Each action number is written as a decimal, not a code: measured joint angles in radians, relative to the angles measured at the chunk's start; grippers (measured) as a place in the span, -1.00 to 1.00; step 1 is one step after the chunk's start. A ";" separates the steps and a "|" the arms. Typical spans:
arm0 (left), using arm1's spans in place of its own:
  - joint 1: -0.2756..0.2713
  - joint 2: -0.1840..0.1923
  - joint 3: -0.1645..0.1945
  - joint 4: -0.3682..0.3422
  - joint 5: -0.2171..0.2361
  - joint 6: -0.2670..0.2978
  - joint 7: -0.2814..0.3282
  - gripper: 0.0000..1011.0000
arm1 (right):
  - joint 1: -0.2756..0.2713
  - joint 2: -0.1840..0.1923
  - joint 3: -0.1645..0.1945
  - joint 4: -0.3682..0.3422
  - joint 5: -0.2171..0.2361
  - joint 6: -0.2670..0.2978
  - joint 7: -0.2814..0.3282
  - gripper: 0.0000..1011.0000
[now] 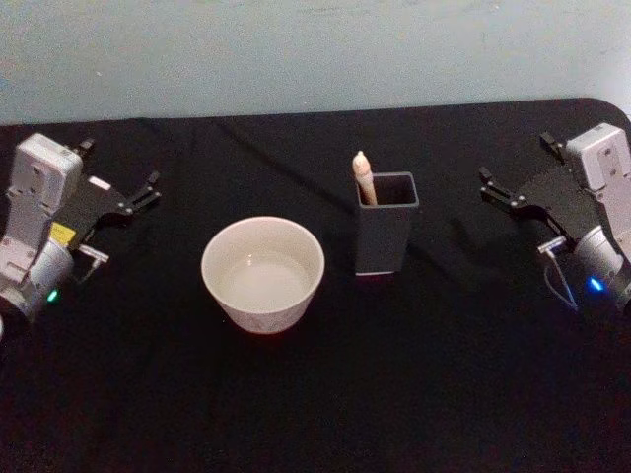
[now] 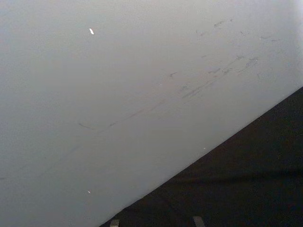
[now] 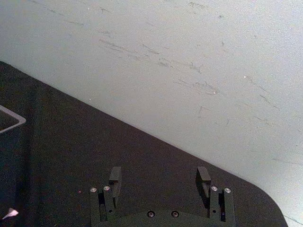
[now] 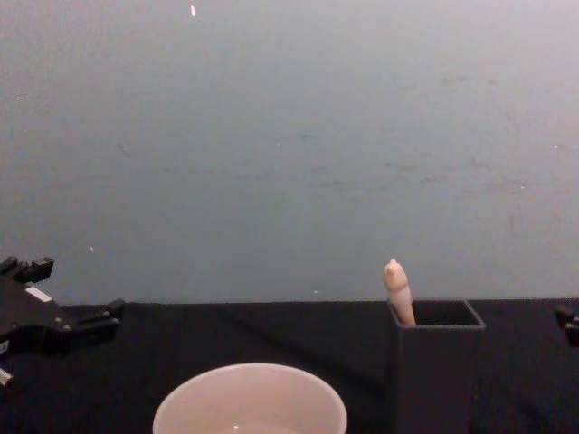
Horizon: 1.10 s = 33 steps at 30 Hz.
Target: Pick up the stirring spoon with one hand, stir inside the cup, then place it back in its original position.
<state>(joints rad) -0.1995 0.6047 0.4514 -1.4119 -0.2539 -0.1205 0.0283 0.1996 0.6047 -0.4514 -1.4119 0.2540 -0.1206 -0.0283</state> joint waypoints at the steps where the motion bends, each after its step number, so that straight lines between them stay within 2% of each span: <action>1: 0.000 0.000 0.000 0.000 0.000 0.000 0.000 0.98 | 0.000 0.000 0.000 0.000 0.000 0.000 0.000 0.98; 33: 0.000 0.000 0.000 0.000 0.000 0.000 0.000 0.98 | 0.000 0.000 0.000 0.000 0.000 0.000 0.000 0.98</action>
<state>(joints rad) -0.1995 0.6047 0.4514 -1.4120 -0.2539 -0.1205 0.0283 0.1995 0.6047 -0.4514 -1.4120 0.2539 -0.1205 -0.0283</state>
